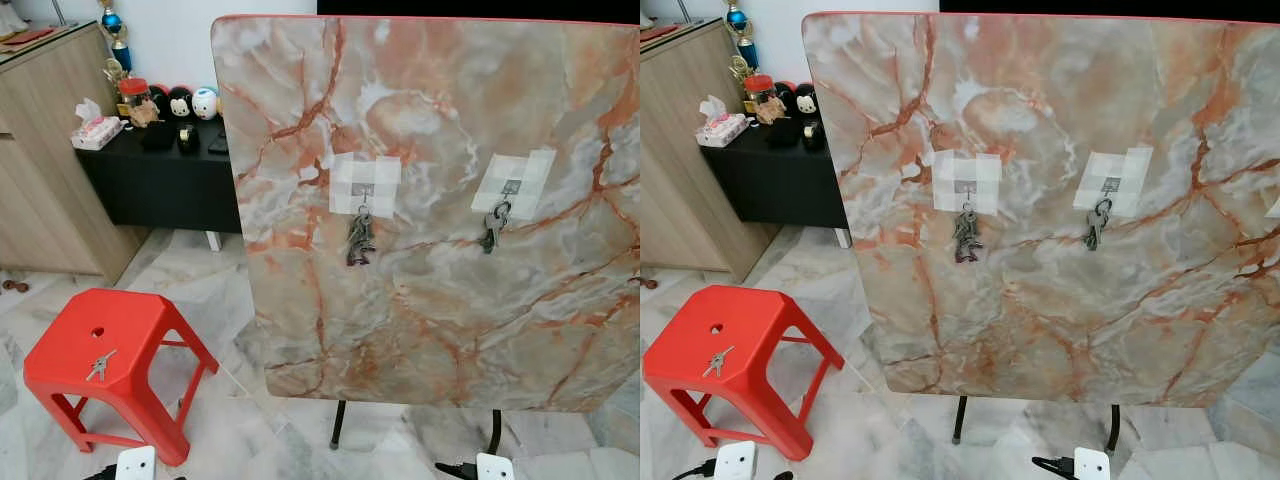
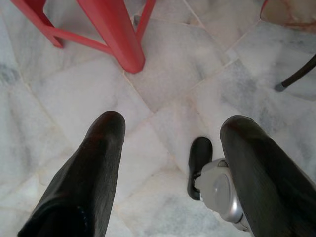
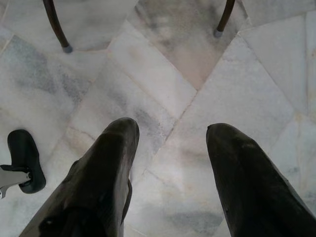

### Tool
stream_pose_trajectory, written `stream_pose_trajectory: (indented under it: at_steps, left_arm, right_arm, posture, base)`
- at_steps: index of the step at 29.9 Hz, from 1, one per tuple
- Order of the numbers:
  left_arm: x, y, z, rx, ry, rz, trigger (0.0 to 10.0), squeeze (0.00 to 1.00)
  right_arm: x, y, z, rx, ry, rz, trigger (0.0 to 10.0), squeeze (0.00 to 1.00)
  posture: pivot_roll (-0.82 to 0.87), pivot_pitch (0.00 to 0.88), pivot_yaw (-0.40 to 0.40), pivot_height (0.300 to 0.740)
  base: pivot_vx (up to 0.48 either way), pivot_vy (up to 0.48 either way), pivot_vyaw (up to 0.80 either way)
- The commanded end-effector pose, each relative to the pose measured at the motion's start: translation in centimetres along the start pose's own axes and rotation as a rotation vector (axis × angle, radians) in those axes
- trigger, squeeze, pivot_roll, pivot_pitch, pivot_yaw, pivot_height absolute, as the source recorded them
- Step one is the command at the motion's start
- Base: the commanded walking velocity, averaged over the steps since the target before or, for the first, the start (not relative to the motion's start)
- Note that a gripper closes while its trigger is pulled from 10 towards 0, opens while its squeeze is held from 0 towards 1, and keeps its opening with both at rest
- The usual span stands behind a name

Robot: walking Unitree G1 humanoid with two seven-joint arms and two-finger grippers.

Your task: Hang keys on a hook

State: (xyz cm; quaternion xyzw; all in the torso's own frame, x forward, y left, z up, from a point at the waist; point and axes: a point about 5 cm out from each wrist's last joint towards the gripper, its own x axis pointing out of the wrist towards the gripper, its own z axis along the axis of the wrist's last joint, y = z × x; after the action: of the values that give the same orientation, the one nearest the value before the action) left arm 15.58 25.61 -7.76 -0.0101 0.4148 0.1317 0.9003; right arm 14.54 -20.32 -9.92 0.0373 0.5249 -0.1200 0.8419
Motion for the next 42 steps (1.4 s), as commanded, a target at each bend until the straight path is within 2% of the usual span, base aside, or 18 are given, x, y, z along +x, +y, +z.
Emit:
stream_pose_trajectory:
  at_steps: [1, 9, 19, 24, 25, 28, 42]
  left_arm:
    - [-0.1, 0.1, -0.6, 0.007, 0.036, 0.006, 10.0, 0.00]
    - [-0.1, 0.0, -0.8, 0.020, 0.042, -0.001, 10.0, 0.00]
    - [-0.1, 0.3, -0.6, 0.024, 0.035, 0.007, 10.0, 0.00]
    - [-0.1, 0.4, -0.5, 0.022, 0.033, 0.010, 10.0, 0.00]
    - [-0.1, 0.3, -0.5, 0.022, 0.032, 0.009, 10.0, 0.00]
    - [-0.1, 0.3, -0.5, 0.020, 0.032, 0.009, 10.0, 0.00]
    - [-0.1, 0.2, -0.5, 0.004, 0.032, 0.013, 10.0, 0.00]
  right_arm:
    - [0.0, 0.3, 0.0, -0.004, 0.000, 0.010, 10.0, 0.00]
    - [-0.1, 0.0, -0.7, 0.003, 0.017, 0.007, 10.0, 0.00]
    - [-0.1, -0.6, -0.9, -0.047, 0.031, 0.012, 10.0, 0.00]
    - [-0.1, -0.4, -0.7, -0.059, 0.024, 0.014, 10.0, 0.00]
    - [-0.1, 0.3, -0.6, -0.055, 0.023, 0.038, 10.0, 0.00]
    - [-0.1, 0.8, -0.6, -0.047, 0.025, 0.053, 10.0, 0.00]
    - [0.0, 0.5, -0.1, -0.056, 0.014, 0.049, 10.0, 0.00]
  posture:
    - [0.16, 0.000, -0.027, 0.740]
    - [0.14, 0.000, -0.008, 0.740]
    - [0.15, 0.000, -0.001, 0.740]
    - [0.15, 0.000, 0.008, 0.740]
    - [0.15, 0.000, 0.009, 0.740]
    - [0.15, 0.000, 0.008, 0.740]
    - [0.16, 0.000, -0.004, 0.740]
  base:
    - [0.000, 0.349, 0.00]
    - [0.000, 0.338, 0.00]
    - [0.000, 0.333, 0.00]
    - [0.000, 0.289, 0.21]
    - [0.000, 0.289, 0.00]
    - [0.000, 0.287, 0.00]
    - [0.000, 0.283, 0.00]
